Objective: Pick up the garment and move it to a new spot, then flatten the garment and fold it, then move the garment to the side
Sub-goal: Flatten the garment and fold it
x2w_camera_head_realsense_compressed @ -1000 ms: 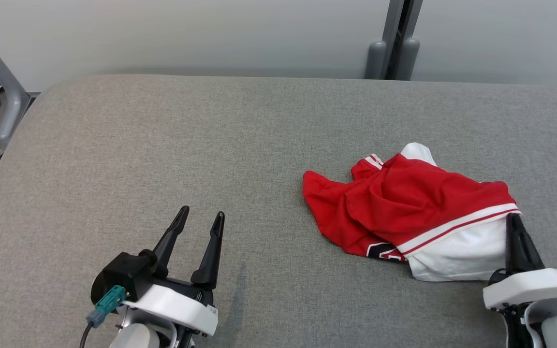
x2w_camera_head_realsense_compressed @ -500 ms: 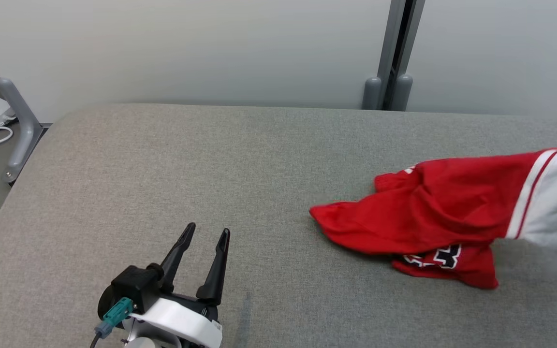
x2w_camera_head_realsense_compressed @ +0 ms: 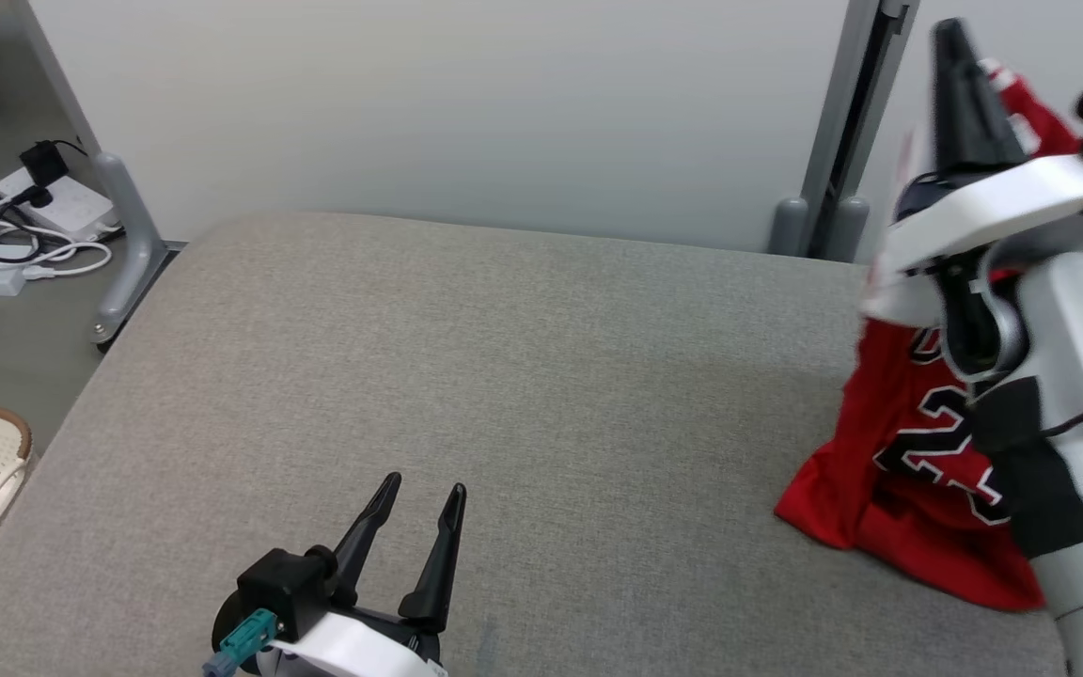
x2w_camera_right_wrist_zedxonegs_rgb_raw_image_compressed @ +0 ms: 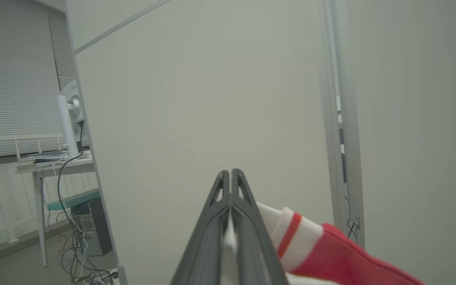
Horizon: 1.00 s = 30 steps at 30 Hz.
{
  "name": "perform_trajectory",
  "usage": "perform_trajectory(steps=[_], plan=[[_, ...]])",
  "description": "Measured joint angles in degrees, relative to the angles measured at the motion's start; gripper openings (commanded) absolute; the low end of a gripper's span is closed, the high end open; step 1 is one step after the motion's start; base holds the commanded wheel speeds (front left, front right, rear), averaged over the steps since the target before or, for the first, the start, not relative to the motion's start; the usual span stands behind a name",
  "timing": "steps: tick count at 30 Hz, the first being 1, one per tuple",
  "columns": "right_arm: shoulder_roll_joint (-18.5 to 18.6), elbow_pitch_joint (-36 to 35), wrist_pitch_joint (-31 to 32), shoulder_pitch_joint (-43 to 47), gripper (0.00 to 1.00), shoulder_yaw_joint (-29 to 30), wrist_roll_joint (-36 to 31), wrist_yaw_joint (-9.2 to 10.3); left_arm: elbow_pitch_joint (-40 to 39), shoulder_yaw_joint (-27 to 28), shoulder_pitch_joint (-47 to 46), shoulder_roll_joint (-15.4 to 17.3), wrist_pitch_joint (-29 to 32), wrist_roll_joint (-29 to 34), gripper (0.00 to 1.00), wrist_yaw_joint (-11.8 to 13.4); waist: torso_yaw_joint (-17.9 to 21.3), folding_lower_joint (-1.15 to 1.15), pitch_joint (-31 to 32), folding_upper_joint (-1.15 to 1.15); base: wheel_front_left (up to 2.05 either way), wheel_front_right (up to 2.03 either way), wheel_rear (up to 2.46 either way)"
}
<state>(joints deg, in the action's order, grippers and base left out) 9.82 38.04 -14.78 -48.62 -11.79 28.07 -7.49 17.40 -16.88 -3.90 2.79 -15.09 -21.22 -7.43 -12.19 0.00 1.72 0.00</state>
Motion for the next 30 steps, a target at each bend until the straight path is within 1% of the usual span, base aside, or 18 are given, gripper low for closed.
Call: perform_trajectory(steps=[3,6,11,15,19,20,21,22,25,28,30], plan=[[-2.43,2.93,0.21,-0.67,0.0,-6.72,1.82,0.0,0.13,-0.62,0.16,0.0,0.0,-0.09,1.0,0.0,-1.65,0.0,0.34,0.0,0.0,0.0,0.0],[-3.85,7.02,0.21,-1.44,0.0,-11.81,3.61,0.0,0.27,-1.23,0.13,-0.01,0.0,-0.31,1.0,0.0,-3.54,0.0,0.45,0.0,0.0,0.0,0.0],[-4.93,13.48,0.12,-4.73,0.0,-18.69,5.52,0.0,0.23,-2.45,-0.87,0.0,0.0,-1.25,1.0,0.0,-7.3,0.0,-0.39,0.0,0.0,0.0,0.0],[-6.32,14.45,0.07,-6.38,0.0,-24.86,8.36,0.0,0.2,-2.78,-1.21,0.0,0.0,-2.31,1.0,0.0,-10.43,0.0,-1.71,0.0,0.0,0.0,0.0],[-6.94,13.13,0.04,-6.42,0.0,-34.01,11.78,0.0,0.31,-3.24,-1.2,0.01,0.0,-2.82,1.0,0.0,-13.03,0.0,-3.02,0.0,0.0,0.0,0.0],[-6.92,12.61,0.03,-6.19,0.17,-36.31,12.73,0.0,0.36,-3.28,-1.19,0.01,0.0,-2.92,1.0,0.0,-13.53,0.0,-3.25,0.0,0.0,0.0,0.0],[-7.01,12.33,0.03,-5.81,1.0,-38.17,13.94,0.0,0.4,-3.3,-1.19,0.01,0.0,-2.93,1.0,0.0,-13.94,0.0,-3.42,0.0,0.0,0.0,0.0],[-7.13,12.28,0.44,-5.36,1.0,-39.92,15.8,-0.01,0.42,-3.28,-1.2,0.01,0.0,-2.98,1.0,0.0,-14.26,0.0,-3.52,0.0,0.0,0.0,0.0],[-7.11,13.04,1.86,-4.83,1.0,-44.77,18.58,-0.01,0.44,-2.71,-1.21,0.01,0.0,-2.99,1.0,0.0,-14.14,0.0,-3.58,0.0,0.0,0.0,0.0],[-7.09,14.21,1.87,-5.24,1.0,-48.34,19.91,-0.01,0.29,-1.86,-1.27,0.01,0.0,-2.89,1.0,0.0,-13.03,0.0,-3.45,0.0,0.0,0.0,0.0],[-7.01,14.93,1.32,-6.12,1.0,-49.46,20.65,-0.01,0.22,-1.47,-1.33,-0.02,0.0,-2.64,1.0,0.0,-11.97,0.0,-3.3,0.0,0.0,0.0,0.0]])
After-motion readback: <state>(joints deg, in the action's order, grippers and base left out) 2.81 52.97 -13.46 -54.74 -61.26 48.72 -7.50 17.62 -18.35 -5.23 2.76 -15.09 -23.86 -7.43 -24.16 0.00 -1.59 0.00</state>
